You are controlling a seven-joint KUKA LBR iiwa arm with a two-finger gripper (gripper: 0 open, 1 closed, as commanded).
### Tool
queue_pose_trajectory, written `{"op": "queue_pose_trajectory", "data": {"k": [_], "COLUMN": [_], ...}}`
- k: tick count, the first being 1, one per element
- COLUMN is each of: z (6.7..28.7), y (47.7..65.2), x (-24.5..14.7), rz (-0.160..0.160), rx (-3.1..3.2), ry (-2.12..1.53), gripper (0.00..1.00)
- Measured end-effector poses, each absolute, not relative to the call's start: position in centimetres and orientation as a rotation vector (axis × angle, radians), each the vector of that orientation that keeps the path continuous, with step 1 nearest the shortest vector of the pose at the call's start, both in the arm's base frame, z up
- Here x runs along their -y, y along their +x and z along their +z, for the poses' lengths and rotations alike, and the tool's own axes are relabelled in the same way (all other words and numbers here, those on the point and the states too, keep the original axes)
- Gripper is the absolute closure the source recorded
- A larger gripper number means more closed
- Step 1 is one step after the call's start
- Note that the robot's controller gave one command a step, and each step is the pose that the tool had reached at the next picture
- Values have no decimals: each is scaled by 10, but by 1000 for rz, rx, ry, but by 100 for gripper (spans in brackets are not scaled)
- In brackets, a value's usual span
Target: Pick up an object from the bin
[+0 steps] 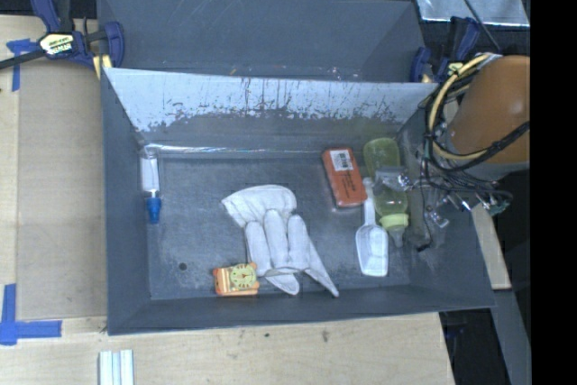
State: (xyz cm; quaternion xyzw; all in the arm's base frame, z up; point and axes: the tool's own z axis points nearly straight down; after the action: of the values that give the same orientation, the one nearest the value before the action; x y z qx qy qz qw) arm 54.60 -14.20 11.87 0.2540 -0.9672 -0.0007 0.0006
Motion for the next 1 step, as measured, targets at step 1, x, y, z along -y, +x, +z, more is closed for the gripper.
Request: {"op": "queue_pose_trajectory", "data": {"k": [1], "z": [104], "y": [532], "x": [129], "rz": [2], "rx": [2899], "ry": [1218], "gripper": [0]}}
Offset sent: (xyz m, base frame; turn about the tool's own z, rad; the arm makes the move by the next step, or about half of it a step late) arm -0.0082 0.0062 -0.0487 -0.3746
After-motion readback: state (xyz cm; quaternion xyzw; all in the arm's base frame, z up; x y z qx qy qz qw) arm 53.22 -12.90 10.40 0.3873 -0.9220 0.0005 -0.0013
